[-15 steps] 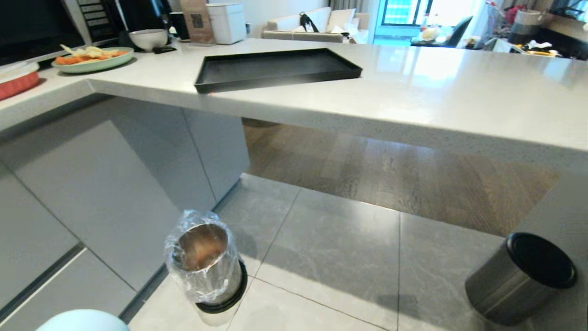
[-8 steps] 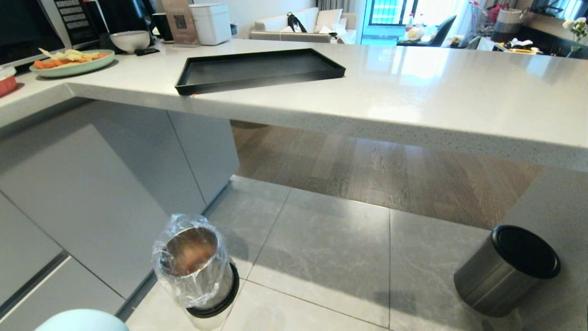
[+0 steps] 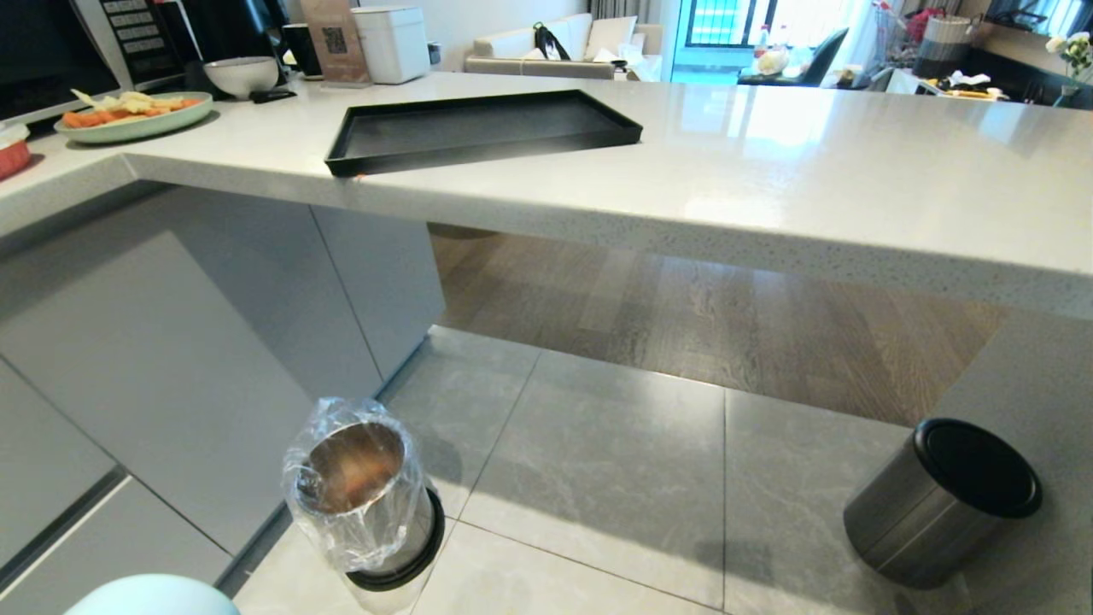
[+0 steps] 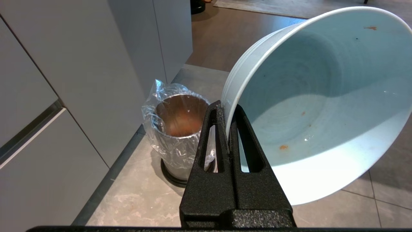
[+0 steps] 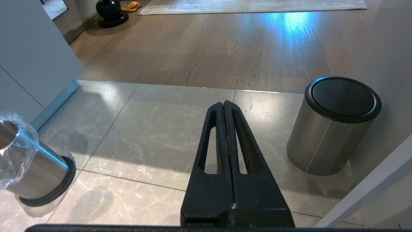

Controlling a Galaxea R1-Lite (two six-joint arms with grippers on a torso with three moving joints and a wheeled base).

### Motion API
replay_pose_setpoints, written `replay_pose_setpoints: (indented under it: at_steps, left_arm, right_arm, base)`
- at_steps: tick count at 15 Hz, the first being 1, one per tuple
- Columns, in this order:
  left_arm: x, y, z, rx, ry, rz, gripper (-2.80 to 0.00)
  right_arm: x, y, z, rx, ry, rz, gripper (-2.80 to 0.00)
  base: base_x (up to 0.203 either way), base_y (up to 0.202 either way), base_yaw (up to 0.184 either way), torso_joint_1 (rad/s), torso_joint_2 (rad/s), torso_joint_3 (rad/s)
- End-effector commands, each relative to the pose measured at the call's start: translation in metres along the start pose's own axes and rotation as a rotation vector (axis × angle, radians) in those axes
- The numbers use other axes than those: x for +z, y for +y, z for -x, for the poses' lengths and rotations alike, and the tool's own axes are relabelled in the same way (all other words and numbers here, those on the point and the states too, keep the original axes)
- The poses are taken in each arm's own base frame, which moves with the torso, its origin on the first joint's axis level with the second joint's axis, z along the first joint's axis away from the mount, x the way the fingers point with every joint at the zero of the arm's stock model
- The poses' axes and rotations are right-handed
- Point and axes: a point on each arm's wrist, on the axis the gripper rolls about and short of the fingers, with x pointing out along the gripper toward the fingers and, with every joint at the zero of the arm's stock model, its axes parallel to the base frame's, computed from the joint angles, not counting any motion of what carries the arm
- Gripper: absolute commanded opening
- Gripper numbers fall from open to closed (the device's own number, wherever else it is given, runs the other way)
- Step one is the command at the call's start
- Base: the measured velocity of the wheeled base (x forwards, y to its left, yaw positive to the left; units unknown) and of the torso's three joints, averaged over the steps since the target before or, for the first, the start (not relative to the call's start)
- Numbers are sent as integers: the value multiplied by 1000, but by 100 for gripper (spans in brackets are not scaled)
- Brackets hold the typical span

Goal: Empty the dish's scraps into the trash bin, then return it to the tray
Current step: Put the bowl back to the table

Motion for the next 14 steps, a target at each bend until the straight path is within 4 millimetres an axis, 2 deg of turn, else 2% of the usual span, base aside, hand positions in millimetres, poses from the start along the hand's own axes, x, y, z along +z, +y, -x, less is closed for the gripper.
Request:
replay_pose_setpoints:
  at_steps: [1, 14]
  left_arm:
    - [0, 0, 0, 0, 1, 0, -280]
    - [0, 0, 0, 0, 1, 7, -280]
  right_arm:
    - [0, 0, 0, 0, 0, -1, -280]
    - [0, 0, 0, 0, -1, -1, -280]
  base:
    - [0, 0, 0, 0, 0, 0]
    - [0, 0, 0, 0, 0, 0]
